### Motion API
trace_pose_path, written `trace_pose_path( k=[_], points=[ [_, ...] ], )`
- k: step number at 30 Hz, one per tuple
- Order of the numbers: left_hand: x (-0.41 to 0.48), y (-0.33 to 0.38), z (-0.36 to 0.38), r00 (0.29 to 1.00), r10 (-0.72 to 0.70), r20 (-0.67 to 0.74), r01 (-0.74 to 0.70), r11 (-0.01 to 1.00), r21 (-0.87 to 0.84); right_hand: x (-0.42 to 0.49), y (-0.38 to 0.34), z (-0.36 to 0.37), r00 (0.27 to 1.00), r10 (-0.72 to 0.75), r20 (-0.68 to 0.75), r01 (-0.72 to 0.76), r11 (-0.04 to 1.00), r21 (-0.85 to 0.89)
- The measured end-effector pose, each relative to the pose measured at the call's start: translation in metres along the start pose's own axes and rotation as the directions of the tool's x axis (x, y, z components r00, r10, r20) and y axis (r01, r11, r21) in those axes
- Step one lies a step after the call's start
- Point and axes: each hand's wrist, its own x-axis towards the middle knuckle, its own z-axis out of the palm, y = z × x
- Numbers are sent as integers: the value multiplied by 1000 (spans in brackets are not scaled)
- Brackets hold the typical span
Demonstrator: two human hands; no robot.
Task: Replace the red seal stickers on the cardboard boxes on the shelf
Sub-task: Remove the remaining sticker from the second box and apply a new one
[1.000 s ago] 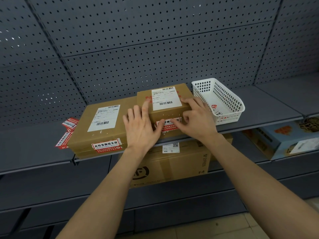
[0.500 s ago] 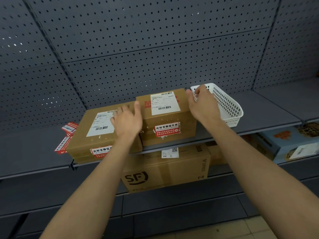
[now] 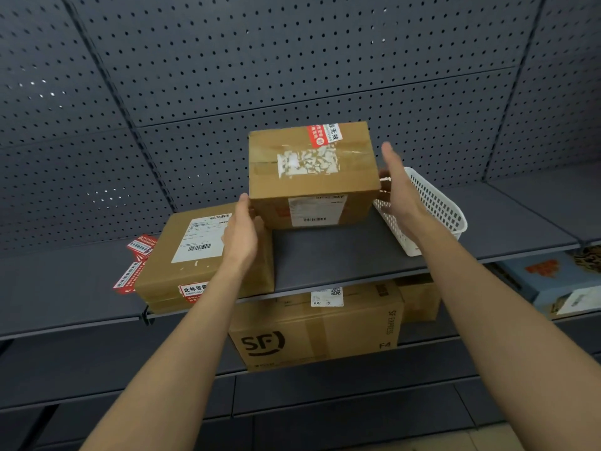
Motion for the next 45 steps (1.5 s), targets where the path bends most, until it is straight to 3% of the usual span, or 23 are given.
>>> trace_pose_path(
  k=[5,11,17,22,26,28,33,37,45],
  points=[
    [15,-13,-4,997,-76,-30,79,986,144,3,27,-1,998,66,-7,-66,997,-49],
    [-3,-6,-8,984,168,56,-173,977,122,-4,38,-1,999,24,22,-23,997,-79],
    [-5,-15,-6,994,79,-81,-56,964,260,-11,43,-1,999,39,4,-39,998,-57],
    [-8,-17,2,963,256,-82,-179,837,518,-17,50,0,991,110,-69,-116,989,-88],
    [-12,-15,5,938,334,-91,-239,814,530,-13,52,-2,993,60,-98,-75,984,-159],
    [-14,-12,7,922,386,-33,-318,802,505,-14,52,-2,996,22,-85,-39,976,-214],
    [-20,-3,17,838,523,157,-511,648,565,-12,49,7,999,-51,-10,45,951,-305],
    [-21,-1,27,792,479,380,-605,526,598,-6,56,14,998,-61,22,65,911,-407],
    [-25,5,36,834,393,387,-542,449,711,-5,68,18,997,-71,-16,61,934,-353]
  ],
)
